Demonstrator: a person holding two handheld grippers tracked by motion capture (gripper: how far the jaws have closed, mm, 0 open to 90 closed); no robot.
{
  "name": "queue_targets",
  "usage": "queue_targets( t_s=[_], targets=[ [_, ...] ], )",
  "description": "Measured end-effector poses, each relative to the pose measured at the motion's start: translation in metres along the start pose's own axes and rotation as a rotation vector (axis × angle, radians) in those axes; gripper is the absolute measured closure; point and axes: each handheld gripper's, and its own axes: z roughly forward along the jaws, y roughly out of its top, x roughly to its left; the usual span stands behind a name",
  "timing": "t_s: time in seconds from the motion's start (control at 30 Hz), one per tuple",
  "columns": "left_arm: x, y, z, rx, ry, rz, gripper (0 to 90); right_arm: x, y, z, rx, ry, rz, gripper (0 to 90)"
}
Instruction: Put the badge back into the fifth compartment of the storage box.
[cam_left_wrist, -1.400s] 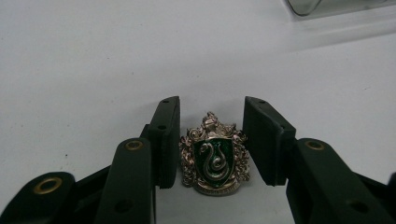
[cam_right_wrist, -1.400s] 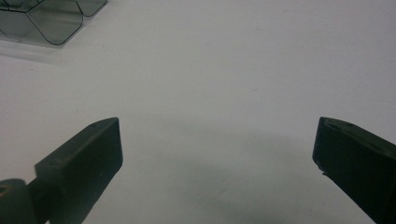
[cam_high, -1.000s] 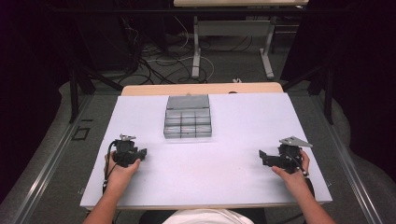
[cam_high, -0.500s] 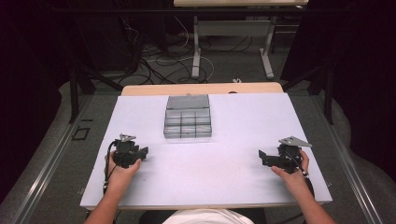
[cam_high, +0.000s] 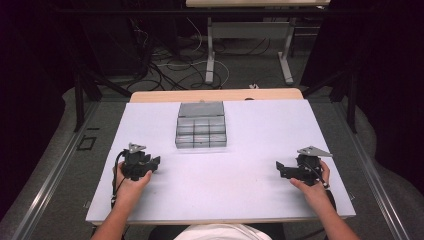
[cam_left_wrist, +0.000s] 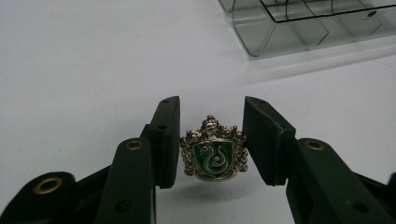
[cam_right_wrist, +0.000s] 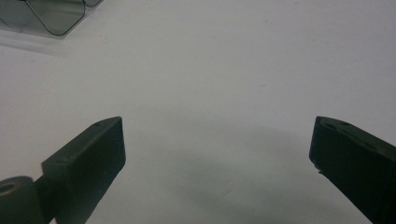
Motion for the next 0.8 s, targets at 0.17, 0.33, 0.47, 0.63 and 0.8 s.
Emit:
queue_targets(
  t_s=[0.17, 0.33, 0.47, 0.63, 0.8],
  targets=[
    [-0.001, 0.0, 0.0, -0.001, -0.005, 0.009, 57.8, -0.002, -0.001, 0.003, 0.017, 0.012, 0.0, 6.3],
    [-0.002, -0.001, 0.001, -0.001, -0.027, 0.006, 57.8, -0.006, -0.004, 0.009, 0.055, 0.036, 0.004, 14.0],
    [-0.005, -0.003, 0.004, 0.013, -0.08, 0.036, 57.7, -0.013, -0.008, 0.017, 0.096, 0.055, 0.022, 14.5],
    [-0.015, -0.006, 0.013, 0.047, -0.119, 0.167, 57.4, -0.013, -0.007, 0.018, 0.095, 0.06, 0.012, 14.4],
    [-0.026, -0.006, 0.015, 0.065, -0.121, 0.254, 57.5, -0.013, -0.007, 0.019, 0.095, 0.059, 0.003, 14.4]
  ],
)
